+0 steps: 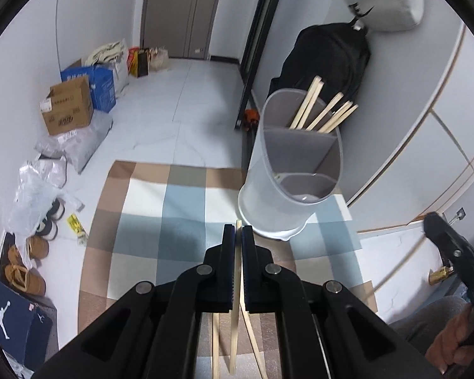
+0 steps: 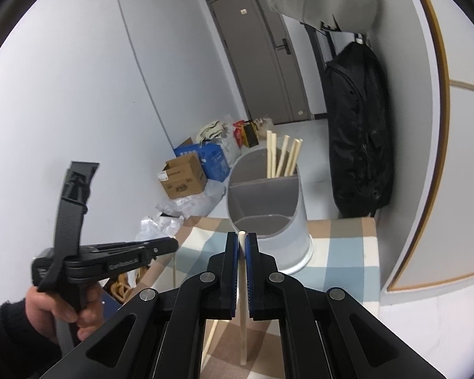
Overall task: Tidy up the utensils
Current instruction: 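Carry both chopsticks up over the white holder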
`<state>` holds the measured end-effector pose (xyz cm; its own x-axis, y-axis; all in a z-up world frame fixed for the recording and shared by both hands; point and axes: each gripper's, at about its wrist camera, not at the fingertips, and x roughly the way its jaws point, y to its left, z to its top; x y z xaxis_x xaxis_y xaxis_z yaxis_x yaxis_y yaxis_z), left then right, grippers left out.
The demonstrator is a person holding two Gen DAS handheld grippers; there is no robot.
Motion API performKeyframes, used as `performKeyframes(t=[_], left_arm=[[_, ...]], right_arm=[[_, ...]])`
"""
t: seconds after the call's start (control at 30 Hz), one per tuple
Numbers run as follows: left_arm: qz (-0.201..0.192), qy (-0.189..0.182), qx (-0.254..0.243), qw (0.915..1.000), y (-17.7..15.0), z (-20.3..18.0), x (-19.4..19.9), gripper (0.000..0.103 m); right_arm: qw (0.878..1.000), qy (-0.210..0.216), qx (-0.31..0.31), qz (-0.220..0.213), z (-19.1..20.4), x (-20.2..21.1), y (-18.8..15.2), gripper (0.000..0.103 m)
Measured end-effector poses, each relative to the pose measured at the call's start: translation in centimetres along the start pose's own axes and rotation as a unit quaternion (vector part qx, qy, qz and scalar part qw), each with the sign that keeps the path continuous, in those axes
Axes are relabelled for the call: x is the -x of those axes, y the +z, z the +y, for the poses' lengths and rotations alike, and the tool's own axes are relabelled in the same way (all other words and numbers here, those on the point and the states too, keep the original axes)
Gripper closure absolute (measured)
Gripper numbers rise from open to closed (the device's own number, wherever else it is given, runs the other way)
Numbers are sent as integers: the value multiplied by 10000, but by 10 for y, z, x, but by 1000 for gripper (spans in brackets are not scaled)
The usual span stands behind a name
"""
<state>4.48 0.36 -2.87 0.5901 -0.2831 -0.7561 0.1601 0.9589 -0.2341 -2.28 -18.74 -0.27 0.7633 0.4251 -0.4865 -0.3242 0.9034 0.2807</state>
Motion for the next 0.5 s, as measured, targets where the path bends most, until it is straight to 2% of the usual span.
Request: performKeyframes(t=[0.3, 0.5], left_arm=[[-252, -416, -127, 9987, 22, 2, 32, 103], [-465, -514, -275, 9972, 39, -5, 50, 103]], right_arm=[[9998, 54, 119, -179, 16, 6, 23, 99], [9991, 90, 199, -351, 24, 9, 46, 99]])
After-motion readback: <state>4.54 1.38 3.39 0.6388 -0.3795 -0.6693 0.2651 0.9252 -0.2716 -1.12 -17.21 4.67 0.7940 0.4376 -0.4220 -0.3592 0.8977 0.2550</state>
